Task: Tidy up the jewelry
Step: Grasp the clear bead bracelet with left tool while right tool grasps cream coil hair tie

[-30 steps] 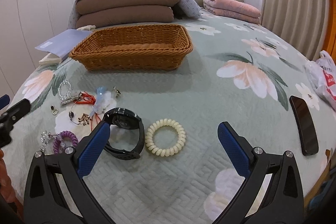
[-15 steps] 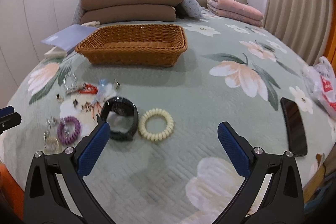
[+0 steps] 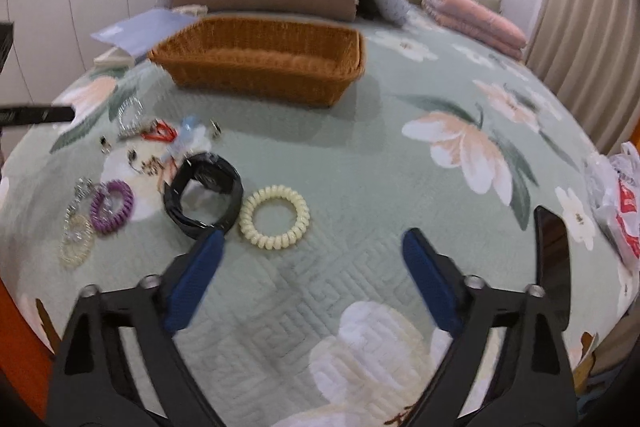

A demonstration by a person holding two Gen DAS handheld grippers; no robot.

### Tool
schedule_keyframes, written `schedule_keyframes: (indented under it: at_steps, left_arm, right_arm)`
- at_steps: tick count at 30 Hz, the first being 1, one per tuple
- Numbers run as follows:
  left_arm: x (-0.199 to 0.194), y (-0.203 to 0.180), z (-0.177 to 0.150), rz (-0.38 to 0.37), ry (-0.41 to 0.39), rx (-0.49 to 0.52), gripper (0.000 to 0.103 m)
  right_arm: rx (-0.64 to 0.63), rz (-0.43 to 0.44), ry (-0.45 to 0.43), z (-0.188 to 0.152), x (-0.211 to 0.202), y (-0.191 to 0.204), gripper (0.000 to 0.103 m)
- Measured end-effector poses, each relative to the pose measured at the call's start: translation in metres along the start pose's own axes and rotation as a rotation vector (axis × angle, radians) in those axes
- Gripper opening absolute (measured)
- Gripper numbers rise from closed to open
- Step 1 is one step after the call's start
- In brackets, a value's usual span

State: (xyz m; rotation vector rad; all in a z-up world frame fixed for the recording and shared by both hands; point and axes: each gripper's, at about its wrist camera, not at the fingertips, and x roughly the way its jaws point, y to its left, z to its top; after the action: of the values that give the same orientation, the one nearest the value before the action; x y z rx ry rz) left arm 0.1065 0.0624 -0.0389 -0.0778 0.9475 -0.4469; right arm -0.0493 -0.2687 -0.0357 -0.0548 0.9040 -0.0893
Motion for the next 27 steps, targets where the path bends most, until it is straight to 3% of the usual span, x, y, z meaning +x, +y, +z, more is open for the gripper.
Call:
schedule_keyframes:
  at_steps: [4, 7, 16, 19, 23, 27]
  left_arm:
    - [0.024, 0.009, 0.017, -0.003, 0.035, -0.001, 0.078]
    - [0.04, 0.014, 0.025, -0.009, 0.063, -0.012, 0.061]
    - [0.074, 0.008, 0.038, 0.037, 0.087, 0.017, 0.055]
    - [0.083, -0.003, 0.04, 0.081, 0.094, 0.067, 0.042]
    - [0.085, -0.016, 0.036, 0.098, 0.088, 0.121, 0.008]
    - [0.079, -0.021, 0.032, 0.08, 0.069, 0.139, 0.007]
  right_arm:
    - [0.016, 0.029, 0.07, 0.008, 0.032, -0.005, 0.058]
    - [0.019, 0.047, 0.093, 0.014, 0.053, -0.005, 0.051]
    - [-0.008, 0.06, 0.127, 0.028, 0.088, 0.003, 0.033]
    - [-0.03, 0.05, 0.113, 0.031, 0.09, 0.009, 0.025]
    - [-0.081, 0.033, 0.101, 0.03, 0.089, 0.02, 0.016]
    - [-0.118, -0.004, 0.085, 0.025, 0.083, 0.029, 0.012]
